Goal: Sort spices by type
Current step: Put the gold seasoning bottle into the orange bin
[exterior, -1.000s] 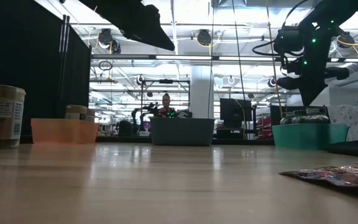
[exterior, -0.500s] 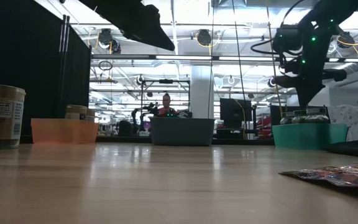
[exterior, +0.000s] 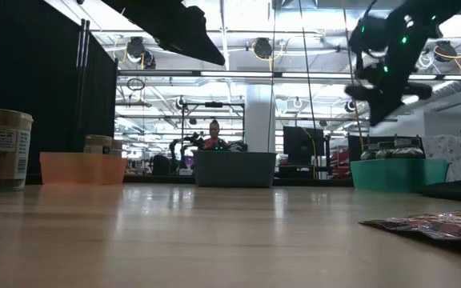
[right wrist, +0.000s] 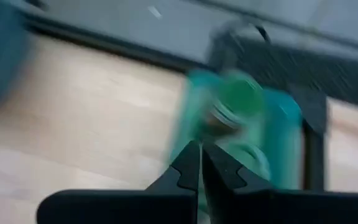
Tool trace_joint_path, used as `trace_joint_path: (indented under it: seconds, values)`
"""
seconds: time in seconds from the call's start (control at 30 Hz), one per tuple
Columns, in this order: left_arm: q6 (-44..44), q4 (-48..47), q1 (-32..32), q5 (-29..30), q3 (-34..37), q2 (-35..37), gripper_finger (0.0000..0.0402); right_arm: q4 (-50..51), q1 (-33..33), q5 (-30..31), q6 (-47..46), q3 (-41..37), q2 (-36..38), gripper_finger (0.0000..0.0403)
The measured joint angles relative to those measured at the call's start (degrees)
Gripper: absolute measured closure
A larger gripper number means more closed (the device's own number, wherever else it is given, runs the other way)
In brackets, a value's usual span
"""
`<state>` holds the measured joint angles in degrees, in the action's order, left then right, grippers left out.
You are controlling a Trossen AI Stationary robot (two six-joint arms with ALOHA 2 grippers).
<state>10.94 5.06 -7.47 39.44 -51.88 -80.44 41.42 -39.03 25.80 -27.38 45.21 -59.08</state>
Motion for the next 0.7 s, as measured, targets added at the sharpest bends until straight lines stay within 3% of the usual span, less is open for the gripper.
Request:
trace_joint_path:
  seconds: [0.23, 0.43, 0.7]
  values:
    - [0.0, 0.0, -0.6, 0.0, 0.0, 0.0, 0.0086, -8.2, 14.1, 0.0, 4.1, 0.0, 7.5, 0.0403]
    - [-0.1, 0.4, -3.8, -0.5, 0.0, 0.0, 0.0086, -11.9, 27.9, 0.0, 4.3, 0.0, 8.8, 0.0403]
    - [-6.5, -0.2, -11.0, -10.5, 0.0, 0.0, 0.0086, -16.8, 41.8, -0.5, 4.3, 0.0, 7.8, 0.0403]
